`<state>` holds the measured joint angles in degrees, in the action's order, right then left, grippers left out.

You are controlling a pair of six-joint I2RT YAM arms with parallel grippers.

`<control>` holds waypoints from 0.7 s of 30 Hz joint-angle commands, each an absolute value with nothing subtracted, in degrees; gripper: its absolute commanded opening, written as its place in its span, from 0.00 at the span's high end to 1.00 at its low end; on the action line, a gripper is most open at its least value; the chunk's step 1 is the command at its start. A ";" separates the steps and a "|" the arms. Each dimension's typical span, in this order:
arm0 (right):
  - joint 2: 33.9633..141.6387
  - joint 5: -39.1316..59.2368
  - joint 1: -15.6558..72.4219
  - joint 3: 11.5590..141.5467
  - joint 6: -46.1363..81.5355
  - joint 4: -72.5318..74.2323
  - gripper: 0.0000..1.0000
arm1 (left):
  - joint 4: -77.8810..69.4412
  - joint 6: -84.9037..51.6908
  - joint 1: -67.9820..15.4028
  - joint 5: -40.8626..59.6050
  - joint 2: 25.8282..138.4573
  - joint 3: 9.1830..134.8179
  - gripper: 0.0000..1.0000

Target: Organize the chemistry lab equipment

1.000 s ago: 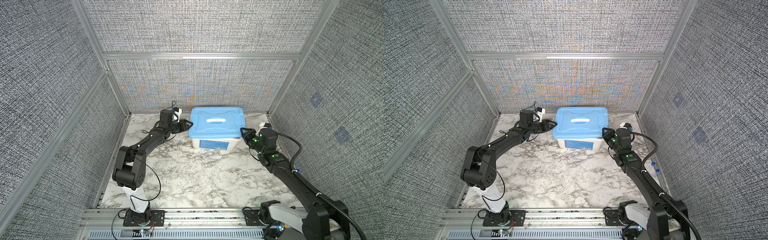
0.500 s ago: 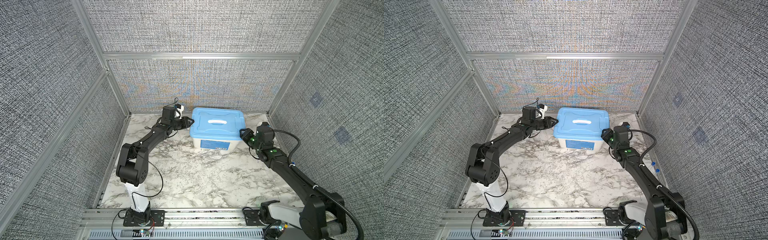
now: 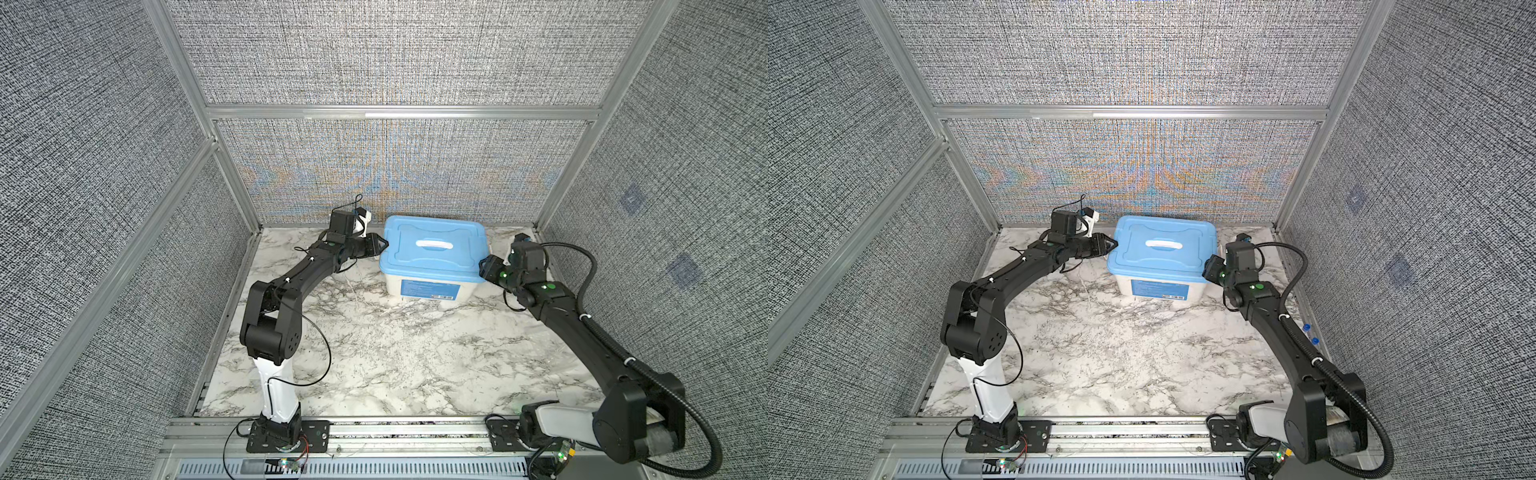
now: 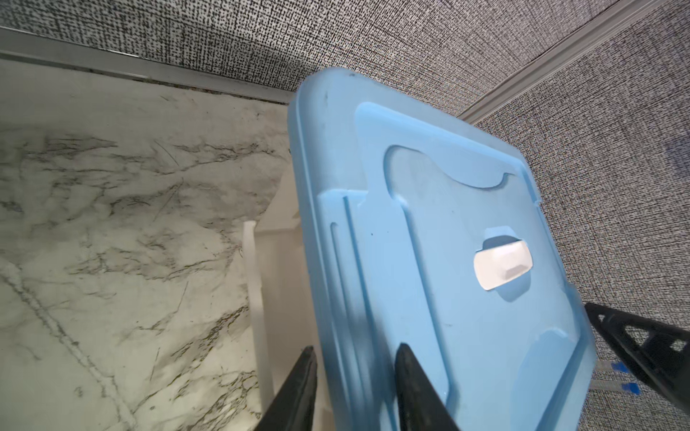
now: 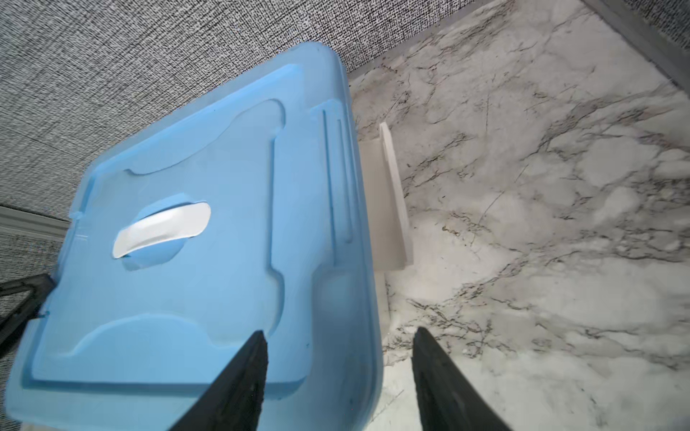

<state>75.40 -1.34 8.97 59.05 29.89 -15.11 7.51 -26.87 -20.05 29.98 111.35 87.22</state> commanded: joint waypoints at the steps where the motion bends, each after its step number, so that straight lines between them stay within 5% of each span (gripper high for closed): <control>1: 78.22 3.51 7.21 62.41 26.11 -20.55 0.40 | 10.43 -23.93 -19.91 27.87 112.21 88.17 0.63; 16: 85.75 25.49 -1.22 72.51 21.09 -27.60 0.40 | 12.77 -21.99 -18.89 24.55 108.09 84.73 0.59; 21: 87.71 33.35 -4.85 73.15 24.59 -22.62 0.33 | 11.85 -24.57 -18.33 26.79 107.45 85.04 0.55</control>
